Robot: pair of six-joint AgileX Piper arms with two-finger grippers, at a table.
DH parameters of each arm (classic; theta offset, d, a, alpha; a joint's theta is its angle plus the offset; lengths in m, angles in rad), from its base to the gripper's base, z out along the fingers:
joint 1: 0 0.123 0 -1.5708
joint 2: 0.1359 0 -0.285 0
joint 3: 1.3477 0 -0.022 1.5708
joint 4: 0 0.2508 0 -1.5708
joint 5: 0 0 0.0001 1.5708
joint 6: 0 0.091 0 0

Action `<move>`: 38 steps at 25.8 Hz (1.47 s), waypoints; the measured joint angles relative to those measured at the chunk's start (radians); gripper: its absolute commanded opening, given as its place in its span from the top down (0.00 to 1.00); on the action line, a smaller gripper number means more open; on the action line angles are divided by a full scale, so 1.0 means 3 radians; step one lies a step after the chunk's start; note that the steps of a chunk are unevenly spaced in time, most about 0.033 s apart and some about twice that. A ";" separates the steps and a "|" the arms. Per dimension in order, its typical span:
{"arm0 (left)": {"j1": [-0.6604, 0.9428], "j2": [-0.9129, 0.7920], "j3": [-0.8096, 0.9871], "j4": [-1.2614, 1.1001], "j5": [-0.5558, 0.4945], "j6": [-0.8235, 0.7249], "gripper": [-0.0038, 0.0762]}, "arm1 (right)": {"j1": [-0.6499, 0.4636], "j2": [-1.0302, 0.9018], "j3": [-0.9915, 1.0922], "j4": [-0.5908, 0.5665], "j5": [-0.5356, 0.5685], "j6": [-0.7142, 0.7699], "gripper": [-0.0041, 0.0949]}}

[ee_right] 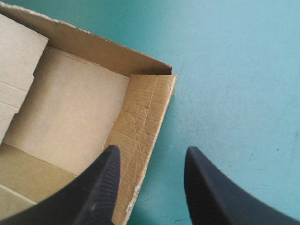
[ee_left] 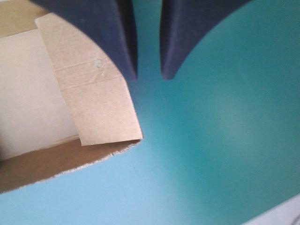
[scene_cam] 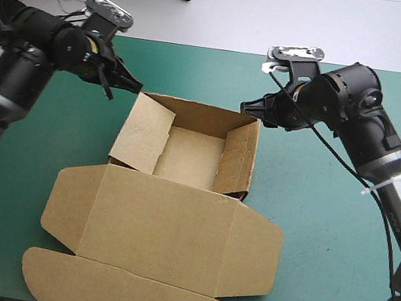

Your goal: Fold the box

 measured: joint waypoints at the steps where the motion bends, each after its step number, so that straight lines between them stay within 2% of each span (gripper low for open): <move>1: 0.0000 -0.0102 0.0000 0.0022 0.0003 0.0000 0.96 | 0.0000 -0.0030 -0.0003 0.0000 0.0007 0.0050 0.54; 6: 0.0000 -0.0726 0.0083 0.0213 0.0003 -0.0028 0.96 | 0.0000 -0.0026 0.0119 -0.0002 0.0007 0.0256 0.54; 10: 0.0000 -0.1193 0.0446 0.0431 0.0003 -0.0125 0.96 | -0.0013 0.0098 0.0401 0.0005 0.0002 0.0302 0.54; 18: 0.0000 -0.2142 0.1866 0.0520 -0.0012 -0.0396 0.96 | -0.0051 0.0500 0.0613 0.0194 -0.0230 0.0305 0.57; 19: 0.0000 -0.2381 0.2195 0.0520 -0.0042 -0.0454 0.96 | -0.0100 0.0605 0.0624 0.0338 -0.0307 0.0262 0.57; 22: 0.0000 -0.2757 0.2648 0.0520 -0.0063 -0.0541 0.96 | -0.0180 0.0738 0.0628 0.0566 -0.0425 0.0211 0.59; 25: 0.0000 -0.3137 0.3063 0.0520 -0.0072 -0.0584 0.96 | -0.0249 0.0846 0.0628 0.0686 -0.0472 0.0132 0.65; 28: 0.0000 -0.3446 0.3390 0.0493 -0.0078 -0.0597 0.96 | -0.0283 0.0939 0.0628 0.0696 -0.0475 0.0044 0.78; 30: 0.0000 -0.3716 0.3682 0.0387 -0.0096 -0.0604 0.96 | -0.0283 0.1034 0.0628 0.0713 -0.0514 -0.0045 0.96; 35: 0.0000 -0.4183 0.4268 -0.0066 -0.0194 -0.0607 0.96 | -0.0286 0.1081 0.0585 0.0758 -0.0581 -0.0207 0.98; 38: 0.0000 -0.4215 0.4355 -0.0031 -0.0219 -0.0625 0.96 | -0.0323 0.1010 0.0460 0.0533 -0.0456 -0.0262 0.98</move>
